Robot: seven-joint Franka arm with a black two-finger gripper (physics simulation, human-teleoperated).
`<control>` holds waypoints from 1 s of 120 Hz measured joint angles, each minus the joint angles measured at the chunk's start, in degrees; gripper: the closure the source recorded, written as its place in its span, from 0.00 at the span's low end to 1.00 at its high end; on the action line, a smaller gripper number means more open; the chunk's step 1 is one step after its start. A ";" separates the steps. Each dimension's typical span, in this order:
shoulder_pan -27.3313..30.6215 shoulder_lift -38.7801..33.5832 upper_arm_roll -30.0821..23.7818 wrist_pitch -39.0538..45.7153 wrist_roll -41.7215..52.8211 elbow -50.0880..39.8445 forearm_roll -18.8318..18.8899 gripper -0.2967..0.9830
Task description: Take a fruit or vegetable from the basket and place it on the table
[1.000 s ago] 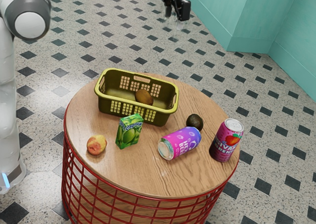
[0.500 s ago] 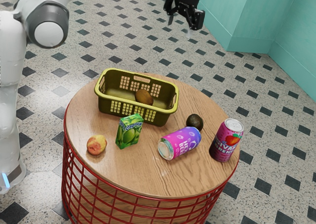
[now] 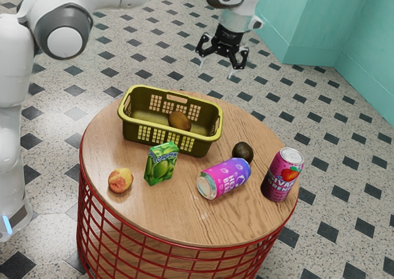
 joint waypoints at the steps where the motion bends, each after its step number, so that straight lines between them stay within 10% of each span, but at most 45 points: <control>1: -0.03 -0.25 0.16 0.22 -0.38 -0.68 -0.01 0.23; 46: 0.02 -18.87 1.06 14.56 -12.83 -32.57 0.12 0.23; 120: -0.21 -21.02 -0.13 28.89 -19.38 -44.43 1.26 0.23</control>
